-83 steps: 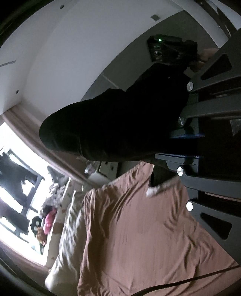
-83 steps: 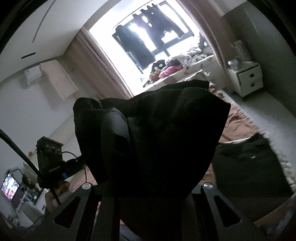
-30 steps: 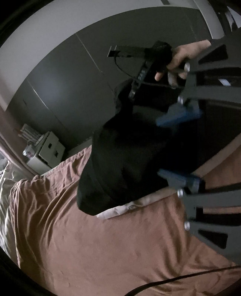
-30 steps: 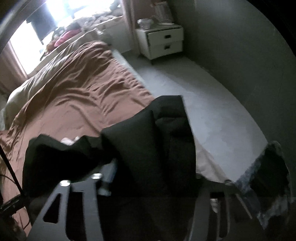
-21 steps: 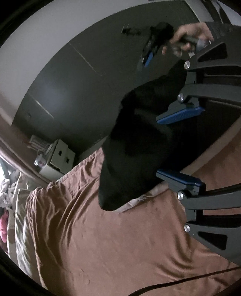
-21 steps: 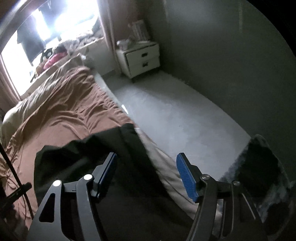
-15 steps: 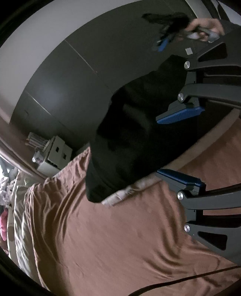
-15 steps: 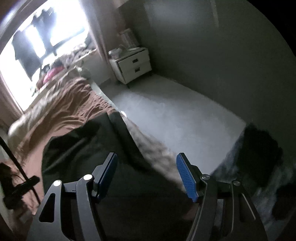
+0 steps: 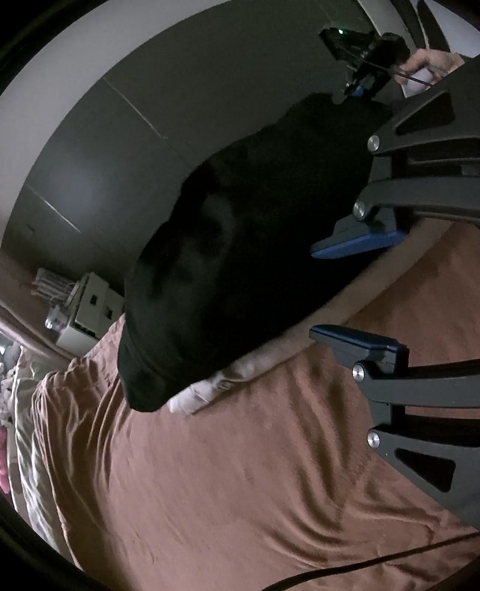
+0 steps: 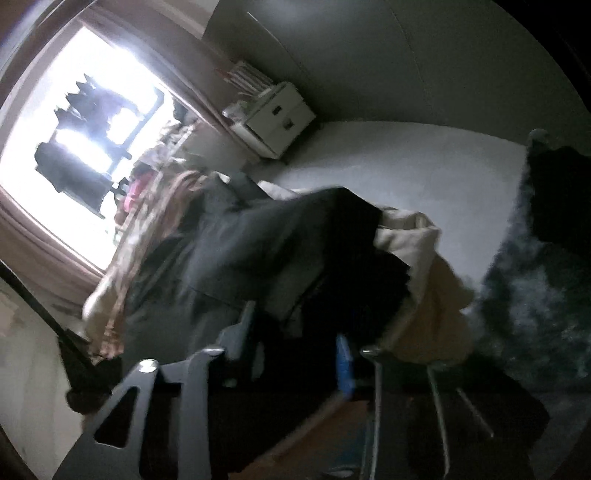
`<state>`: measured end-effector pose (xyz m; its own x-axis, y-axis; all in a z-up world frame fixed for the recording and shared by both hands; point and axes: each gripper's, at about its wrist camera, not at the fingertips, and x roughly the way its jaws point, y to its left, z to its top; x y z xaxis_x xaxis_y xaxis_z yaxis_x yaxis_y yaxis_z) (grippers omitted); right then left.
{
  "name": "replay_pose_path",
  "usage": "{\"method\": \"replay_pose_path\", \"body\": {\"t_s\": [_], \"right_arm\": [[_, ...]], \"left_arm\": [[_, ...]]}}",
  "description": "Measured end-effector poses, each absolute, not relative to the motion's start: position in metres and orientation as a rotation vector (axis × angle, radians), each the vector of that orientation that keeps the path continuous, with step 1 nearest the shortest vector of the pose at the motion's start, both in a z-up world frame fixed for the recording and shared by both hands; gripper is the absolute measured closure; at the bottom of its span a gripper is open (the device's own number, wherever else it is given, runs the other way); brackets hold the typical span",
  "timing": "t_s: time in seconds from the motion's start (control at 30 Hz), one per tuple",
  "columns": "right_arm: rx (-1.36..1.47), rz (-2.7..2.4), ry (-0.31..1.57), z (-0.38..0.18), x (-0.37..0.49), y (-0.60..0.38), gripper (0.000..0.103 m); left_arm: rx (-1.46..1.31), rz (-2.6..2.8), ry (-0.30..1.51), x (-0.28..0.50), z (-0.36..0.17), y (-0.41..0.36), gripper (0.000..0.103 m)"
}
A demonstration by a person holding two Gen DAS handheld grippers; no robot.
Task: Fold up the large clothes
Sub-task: 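Lower the black shirt onto the white-edged stack with both grippers and release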
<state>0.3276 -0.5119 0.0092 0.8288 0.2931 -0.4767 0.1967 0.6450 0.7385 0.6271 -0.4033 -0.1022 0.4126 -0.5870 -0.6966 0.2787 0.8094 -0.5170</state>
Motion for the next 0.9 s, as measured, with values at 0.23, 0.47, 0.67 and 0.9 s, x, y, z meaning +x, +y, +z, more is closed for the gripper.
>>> {"method": "replay_pose_path", "body": {"t_s": [0.23, 0.47, 0.67, 0.9], "right_arm": [[0.959, -0.039, 0.567, -0.011, 0.343, -0.547, 0.096], [0.972, -0.116, 0.574, -0.023, 0.348, -0.574, 0.096], [0.952, -0.103, 0.578, -0.007, 0.322, -0.578, 0.090], [0.866, -0.125, 0.559, 0.011, 0.291, -0.531, 0.028]], "left_arm": [[-0.359, -0.582, 0.981, 0.645, -0.091, -0.419, 0.064], [-0.326, -0.596, 0.979, 0.657, -0.089, -0.435, 0.064], [-0.354, -0.596, 0.972, 0.654, -0.080, -0.416, 0.064], [-0.323, -0.618, 0.975, 0.634, -0.058, -0.408, 0.062]]}}
